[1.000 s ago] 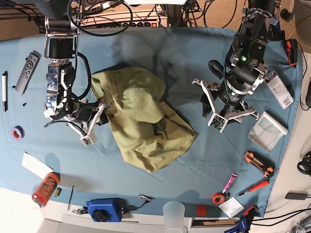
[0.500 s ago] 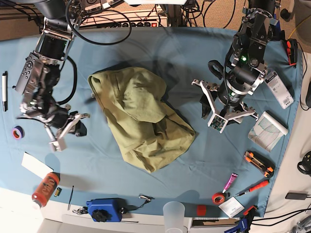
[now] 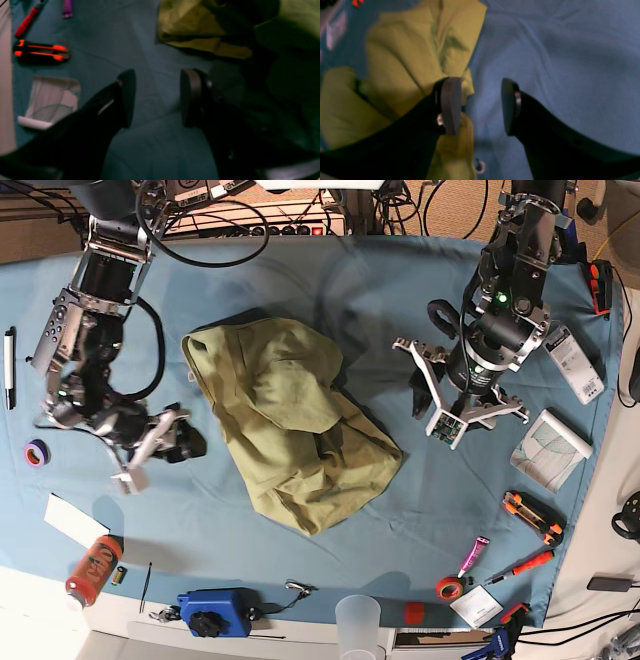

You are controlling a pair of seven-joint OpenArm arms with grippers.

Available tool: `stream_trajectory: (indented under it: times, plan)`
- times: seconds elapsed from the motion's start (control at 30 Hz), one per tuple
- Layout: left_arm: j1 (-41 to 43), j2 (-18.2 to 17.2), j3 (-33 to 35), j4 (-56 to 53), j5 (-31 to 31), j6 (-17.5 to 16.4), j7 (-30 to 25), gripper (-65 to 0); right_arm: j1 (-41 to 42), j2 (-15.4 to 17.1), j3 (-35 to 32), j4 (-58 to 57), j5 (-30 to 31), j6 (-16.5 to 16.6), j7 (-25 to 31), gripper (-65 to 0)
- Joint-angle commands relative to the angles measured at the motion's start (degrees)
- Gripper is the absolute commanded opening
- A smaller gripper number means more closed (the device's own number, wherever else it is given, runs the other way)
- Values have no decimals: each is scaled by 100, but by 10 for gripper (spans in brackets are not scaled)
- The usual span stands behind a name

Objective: Layout the t-shirt on the table in an organized manner, then fold the t-shirt properly
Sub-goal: 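Pull the shirt with the right gripper toward the right arm's side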

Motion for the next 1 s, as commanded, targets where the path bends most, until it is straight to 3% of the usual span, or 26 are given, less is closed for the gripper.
stream_trajectory:
  times: [0.0,0.17,0.33,0.5,0.73,0.97]
  plan:
    - [-76,-26,-17,105,-9,20,-151,-356,138,63,-175,105,39,12,225,-382]
    - [-72,-26,-17,105,-24,20,-144,-356,144,61,-1060,105,-304,12,693,-382]
    - [-76,-26,-17,105,-24,20,-149,-356,140,-138,-1296,105,-1104,12,997,-397]
    - [-76,-13,-17,105,-46,20,-291,-356,94,-332,-1303,105,-1362,12,968,-650]
    - [-76,-13,-17,105,-46,20,-293,-356,168,-317,-1060,136,-1539,-181,1012,-650]
    - [-76,-13,-17,105,-46,20,-297,-356,164,-315,-216,354,-1537,-155,1060,-650]
